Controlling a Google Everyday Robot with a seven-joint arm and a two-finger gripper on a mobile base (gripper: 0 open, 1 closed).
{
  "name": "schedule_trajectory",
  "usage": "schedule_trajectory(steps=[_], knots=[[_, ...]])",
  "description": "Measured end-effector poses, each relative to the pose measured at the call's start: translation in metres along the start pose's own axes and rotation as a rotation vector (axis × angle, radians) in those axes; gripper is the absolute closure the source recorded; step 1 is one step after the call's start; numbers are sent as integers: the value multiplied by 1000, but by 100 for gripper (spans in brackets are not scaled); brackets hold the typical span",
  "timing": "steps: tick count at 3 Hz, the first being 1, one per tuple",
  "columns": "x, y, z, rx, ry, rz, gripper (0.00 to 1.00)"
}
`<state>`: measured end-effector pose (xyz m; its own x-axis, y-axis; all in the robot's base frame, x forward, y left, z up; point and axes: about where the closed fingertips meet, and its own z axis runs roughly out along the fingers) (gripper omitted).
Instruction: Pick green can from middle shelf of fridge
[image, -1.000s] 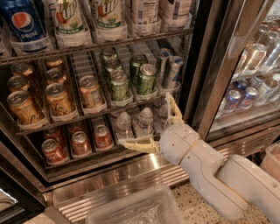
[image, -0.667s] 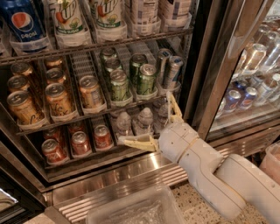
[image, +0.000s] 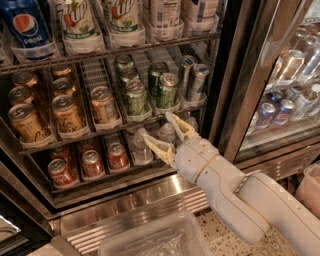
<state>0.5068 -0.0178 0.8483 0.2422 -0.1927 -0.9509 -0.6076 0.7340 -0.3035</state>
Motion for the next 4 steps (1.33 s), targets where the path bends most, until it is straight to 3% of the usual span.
schedule_trajectory(steps=[1,2,3,4], knots=[[8,-5,10,19,0,7,58],[16,-10,23,51,-2,11,53],[22,-11,41,84,-7,15,36],[26,-10,56,113,-11,17,38]])
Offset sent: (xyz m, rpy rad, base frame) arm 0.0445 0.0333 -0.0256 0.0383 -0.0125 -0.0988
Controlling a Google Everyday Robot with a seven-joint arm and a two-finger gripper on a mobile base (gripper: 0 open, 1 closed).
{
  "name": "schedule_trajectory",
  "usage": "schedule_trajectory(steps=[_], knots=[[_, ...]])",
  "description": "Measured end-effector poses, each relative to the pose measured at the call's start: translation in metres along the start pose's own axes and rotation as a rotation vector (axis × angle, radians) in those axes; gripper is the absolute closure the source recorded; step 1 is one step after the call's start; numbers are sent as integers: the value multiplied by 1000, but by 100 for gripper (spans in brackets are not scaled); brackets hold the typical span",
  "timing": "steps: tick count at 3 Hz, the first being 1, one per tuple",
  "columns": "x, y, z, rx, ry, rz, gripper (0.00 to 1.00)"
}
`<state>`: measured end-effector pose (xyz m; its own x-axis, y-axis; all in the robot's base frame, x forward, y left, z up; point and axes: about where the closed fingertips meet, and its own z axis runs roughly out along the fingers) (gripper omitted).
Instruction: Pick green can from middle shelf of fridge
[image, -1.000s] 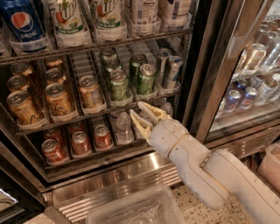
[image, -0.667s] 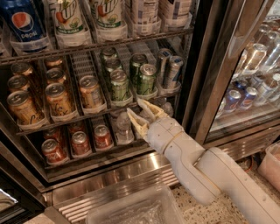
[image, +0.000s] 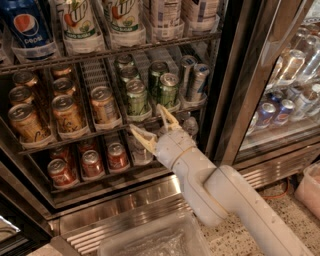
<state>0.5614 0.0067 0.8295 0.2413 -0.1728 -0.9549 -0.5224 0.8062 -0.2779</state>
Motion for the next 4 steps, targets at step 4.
schedule_trajectory(steps=[4], knots=[[1,0,30,88,-32,-4,37]])
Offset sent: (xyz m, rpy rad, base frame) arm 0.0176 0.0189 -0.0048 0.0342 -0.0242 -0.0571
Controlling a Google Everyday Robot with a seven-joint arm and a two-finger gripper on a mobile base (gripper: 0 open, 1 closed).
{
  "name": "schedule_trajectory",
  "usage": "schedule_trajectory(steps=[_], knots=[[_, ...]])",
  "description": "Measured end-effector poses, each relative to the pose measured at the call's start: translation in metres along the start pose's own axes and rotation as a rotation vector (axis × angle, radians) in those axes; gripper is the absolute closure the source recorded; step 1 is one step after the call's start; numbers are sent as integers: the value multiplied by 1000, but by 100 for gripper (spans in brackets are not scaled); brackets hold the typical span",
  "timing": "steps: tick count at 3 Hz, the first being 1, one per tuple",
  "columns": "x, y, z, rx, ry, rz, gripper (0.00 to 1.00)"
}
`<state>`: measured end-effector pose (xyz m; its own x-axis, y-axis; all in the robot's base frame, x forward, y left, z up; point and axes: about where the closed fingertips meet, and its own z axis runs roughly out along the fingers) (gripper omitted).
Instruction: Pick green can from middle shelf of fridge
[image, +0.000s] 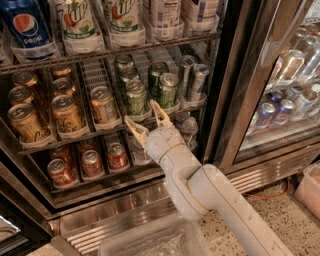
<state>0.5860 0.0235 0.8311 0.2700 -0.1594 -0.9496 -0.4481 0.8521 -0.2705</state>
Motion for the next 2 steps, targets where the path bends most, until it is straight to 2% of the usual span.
schedule_trajectory(steps=[1,2], knots=[[6,-13,32,40,-4,-18,36],[8,-14,41,37,-2,-19,36]])
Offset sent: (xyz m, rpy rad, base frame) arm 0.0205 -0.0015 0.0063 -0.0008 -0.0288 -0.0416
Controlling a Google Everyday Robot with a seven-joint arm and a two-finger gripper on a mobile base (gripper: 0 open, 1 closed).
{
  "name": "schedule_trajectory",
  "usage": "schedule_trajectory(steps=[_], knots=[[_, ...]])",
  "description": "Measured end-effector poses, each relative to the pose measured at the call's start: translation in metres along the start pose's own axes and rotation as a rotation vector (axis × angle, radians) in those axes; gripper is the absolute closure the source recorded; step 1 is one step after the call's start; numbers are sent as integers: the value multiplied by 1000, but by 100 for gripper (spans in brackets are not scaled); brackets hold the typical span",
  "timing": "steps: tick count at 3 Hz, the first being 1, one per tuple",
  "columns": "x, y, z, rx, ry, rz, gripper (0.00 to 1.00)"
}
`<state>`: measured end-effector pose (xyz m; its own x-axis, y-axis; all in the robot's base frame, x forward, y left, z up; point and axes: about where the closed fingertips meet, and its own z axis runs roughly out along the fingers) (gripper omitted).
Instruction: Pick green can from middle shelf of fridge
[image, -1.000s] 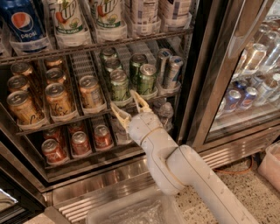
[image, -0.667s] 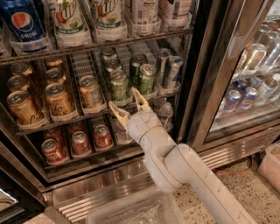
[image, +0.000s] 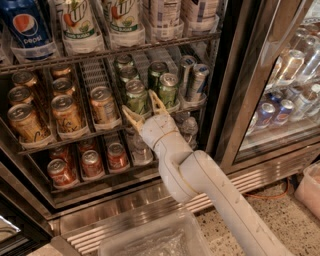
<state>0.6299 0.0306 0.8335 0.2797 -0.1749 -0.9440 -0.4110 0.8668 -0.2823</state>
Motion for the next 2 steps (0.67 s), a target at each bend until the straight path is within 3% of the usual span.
schedule_trajectory(steps=[2], knots=[[4,-4,22,-11,-1,-6,35]])
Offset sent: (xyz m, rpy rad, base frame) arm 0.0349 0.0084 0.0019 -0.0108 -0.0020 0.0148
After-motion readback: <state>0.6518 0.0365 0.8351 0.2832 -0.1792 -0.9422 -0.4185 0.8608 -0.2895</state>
